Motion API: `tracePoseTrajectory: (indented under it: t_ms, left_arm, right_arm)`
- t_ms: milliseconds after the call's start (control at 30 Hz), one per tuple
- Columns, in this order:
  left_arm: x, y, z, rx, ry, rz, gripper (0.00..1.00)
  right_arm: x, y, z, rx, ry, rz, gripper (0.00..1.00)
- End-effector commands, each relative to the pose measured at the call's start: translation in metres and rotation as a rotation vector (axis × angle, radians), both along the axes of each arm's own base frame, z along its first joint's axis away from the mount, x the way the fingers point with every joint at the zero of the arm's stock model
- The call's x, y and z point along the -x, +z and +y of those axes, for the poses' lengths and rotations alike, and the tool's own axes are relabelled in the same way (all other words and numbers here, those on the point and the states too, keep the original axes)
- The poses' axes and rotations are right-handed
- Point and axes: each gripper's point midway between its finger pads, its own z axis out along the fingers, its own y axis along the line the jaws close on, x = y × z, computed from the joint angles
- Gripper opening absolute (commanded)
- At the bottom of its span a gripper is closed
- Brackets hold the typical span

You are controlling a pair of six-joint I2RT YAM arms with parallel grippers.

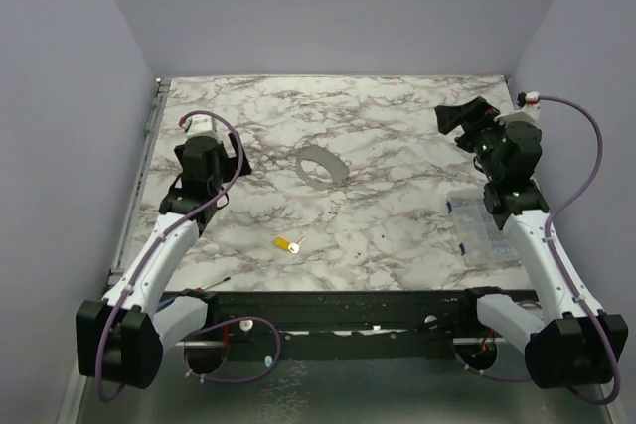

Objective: Put the keys on the keyring

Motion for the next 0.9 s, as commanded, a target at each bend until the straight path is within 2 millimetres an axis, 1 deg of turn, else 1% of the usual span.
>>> tracePoseTrajectory:
  t_ms: [0, 67, 133, 200, 233, 300, 367, 467, 533, 633, 733, 800, 867]
  left_arm:
    - [0.001, -0.023, -0.067, 0.091, -0.284, 0.119, 0.99]
    - [0.003, -0.035, -0.092, 0.071, -0.378, 0.165, 0.99]
    - [0.011, -0.043, -0.117, 0.064, -0.478, 0.196, 0.98]
    - [0.017, -0.05, -0.137, 0.061, -0.561, 0.221, 0.94]
    - [0.019, -0.053, -0.145, 0.061, -0.587, 0.233, 0.92]
    - [0.022, -0.06, -0.161, 0.066, -0.635, 0.259, 0.87]
    - [0.025, -0.066, -0.181, 0.062, -0.685, 0.284, 0.82]
    - [0.026, -0.075, -0.209, 0.024, -0.715, 0.314, 0.8]
    - [0.022, -0.084, -0.226, -0.005, -0.721, 0.334, 0.78]
    - [0.016, -0.109, -0.243, 0.009, -0.736, 0.411, 0.69]
    - [0.008, -0.128, -0.25, 0.001, -0.726, 0.457, 0.66]
    - [0.002, -0.135, -0.254, -0.004, -0.721, 0.474, 0.65]
    - [-0.002, -0.142, -0.258, -0.006, -0.722, 0.493, 0.62]
  right_arm:
    - [0.014, -0.028, 0.025, -0.032, 0.14, 0.1, 1.0]
    - [0.018, -0.039, 0.031, -0.036, 0.179, 0.13, 1.0]
    - [0.02, -0.056, 0.037, -0.028, 0.215, 0.177, 1.0]
    - [0.02, -0.069, 0.043, -0.001, 0.254, 0.221, 1.0]
    - [0.023, -0.08, 0.047, 0.013, 0.278, 0.268, 1.0]
    - [0.024, -0.093, 0.054, 0.05, 0.314, 0.321, 1.0]
    - [0.024, -0.103, 0.058, 0.098, 0.333, 0.359, 1.0]
    - [0.026, -0.112, 0.063, 0.148, 0.348, 0.386, 1.0]
    - [0.027, -0.117, 0.064, 0.166, 0.356, 0.405, 1.0]
    - [0.031, -0.122, 0.063, 0.175, 0.352, 0.443, 1.0]
    - [0.035, -0.119, 0.066, 0.174, 0.365, 0.429, 1.0]
    - [0.039, -0.118, 0.069, 0.172, 0.38, 0.415, 1.0]
    - [0.041, -0.119, 0.072, 0.167, 0.398, 0.413, 1.0]
